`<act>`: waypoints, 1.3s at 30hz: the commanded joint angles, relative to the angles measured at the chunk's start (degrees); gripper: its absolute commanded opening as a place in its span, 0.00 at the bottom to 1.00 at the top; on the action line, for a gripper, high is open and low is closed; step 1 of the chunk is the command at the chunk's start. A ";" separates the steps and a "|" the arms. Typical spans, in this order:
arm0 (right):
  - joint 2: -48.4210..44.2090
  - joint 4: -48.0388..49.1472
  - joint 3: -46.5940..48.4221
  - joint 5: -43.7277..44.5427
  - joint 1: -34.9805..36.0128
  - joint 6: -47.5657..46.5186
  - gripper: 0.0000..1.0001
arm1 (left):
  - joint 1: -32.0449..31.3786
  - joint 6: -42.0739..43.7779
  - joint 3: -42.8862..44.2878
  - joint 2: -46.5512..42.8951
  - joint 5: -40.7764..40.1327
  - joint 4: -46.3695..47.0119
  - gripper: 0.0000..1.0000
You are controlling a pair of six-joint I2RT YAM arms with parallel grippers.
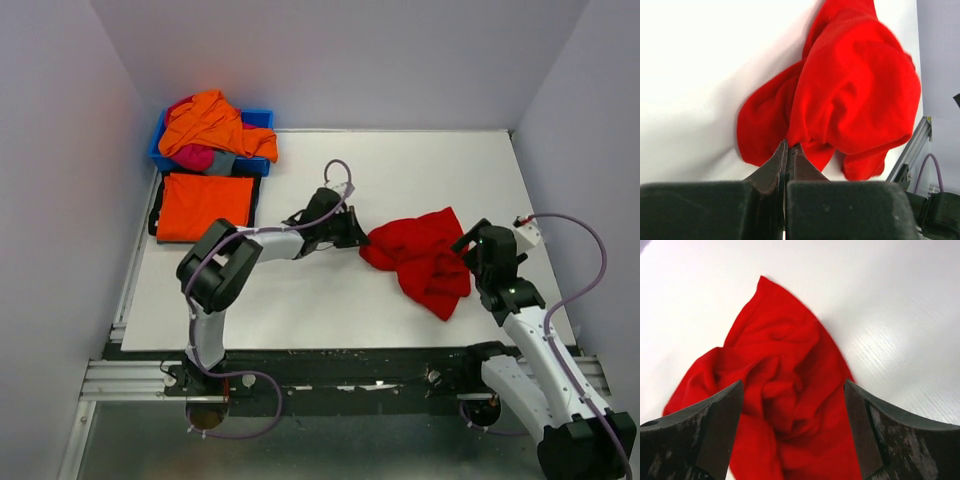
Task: Fold and stack the t-shirts
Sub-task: Move the tshirt to the center of the board, then flatten out the tshirt
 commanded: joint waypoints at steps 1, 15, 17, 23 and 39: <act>3.48 5.01 1.78 -5.70 0.01 -1.96 0.88 | 3.61 5.11 -5.30 -8.21 -2.94 -2.23 0.00; 20.01 12.30 4.86 -24.60 0.01 -6.89 0.80 | 5.11 16.46 0.05 -20.70 -23.61 -26.59 0.25; 21.06 13.79 4.59 -26.00 0.01 -7.94 0.75 | 4.24 17.34 0.76 -21.48 -23.34 -27.04 0.52; 27.47 18.28 4.85 -32.25 0.01 -7.60 0.75 | -0.77 16.55 2.42 -22.02 -28.25 -28.36 0.63; 30.92 18.46 7.58 -33.67 0.10 -6.36 0.01 | -7.81 5.13 18.58 -2.17 -25.10 -30.36 0.64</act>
